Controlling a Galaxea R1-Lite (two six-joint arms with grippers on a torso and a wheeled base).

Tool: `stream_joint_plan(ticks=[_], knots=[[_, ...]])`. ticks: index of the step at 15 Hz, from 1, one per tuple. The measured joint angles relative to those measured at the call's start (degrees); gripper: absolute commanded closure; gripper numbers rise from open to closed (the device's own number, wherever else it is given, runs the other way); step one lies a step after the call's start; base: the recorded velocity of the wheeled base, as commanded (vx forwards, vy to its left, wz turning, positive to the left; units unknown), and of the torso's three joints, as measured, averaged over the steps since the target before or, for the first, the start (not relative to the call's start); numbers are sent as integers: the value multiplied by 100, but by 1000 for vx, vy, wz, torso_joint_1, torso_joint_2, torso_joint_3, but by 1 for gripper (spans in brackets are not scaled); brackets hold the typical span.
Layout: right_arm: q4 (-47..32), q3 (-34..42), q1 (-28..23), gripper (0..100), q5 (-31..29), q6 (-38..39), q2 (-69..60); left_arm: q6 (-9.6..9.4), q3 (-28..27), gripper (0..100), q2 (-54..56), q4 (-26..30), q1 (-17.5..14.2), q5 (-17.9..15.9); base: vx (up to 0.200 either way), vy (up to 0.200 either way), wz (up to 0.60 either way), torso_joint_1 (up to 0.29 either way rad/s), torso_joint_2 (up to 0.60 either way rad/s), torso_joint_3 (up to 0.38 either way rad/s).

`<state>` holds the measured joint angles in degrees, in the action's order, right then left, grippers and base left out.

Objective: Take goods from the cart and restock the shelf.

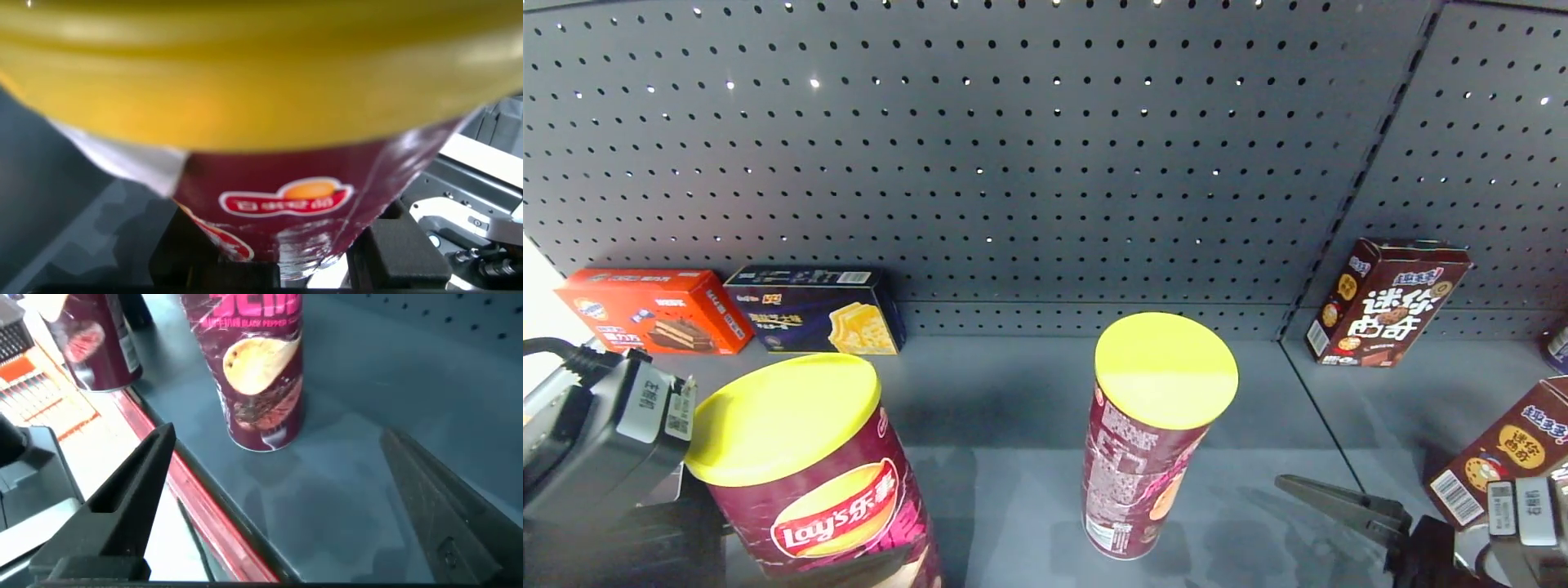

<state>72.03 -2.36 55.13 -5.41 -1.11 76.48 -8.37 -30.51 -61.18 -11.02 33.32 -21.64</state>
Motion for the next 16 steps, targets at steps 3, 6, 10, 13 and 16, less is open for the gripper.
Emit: stream_joint_plan(ticks=[3, 6, 10, 13, 16], knots=[[-18, -28, -2, 0, 2, -145, -239, 1, -66, 100, 39, -4, -5, 0, 0, 0, 0, 0, 0, 0], [-284, -438, -100, 0, -145, -176, -424, 12, -38, 100, 157, -1, -5, 0, 0, 0, 0, 0, 0, 0], [-1949, -1541, -182, 0, -772, -178, -1056, 171, -10, 100, 350, 5, -9, -15, 0, 0, 0, 0, 0, 0], [-2754, -2349, -207, 0, -1719, -178, -1537, 272, -7, 100, 455, 5, -9, -30, 0, 0, 0, 0, 0, 0], [-3298, -2972, -223, 0, -2461, -178, -1803, 343, -22, 100, 523, 5, -16, -110, 0, 0, 0, 0, 0, 0]])
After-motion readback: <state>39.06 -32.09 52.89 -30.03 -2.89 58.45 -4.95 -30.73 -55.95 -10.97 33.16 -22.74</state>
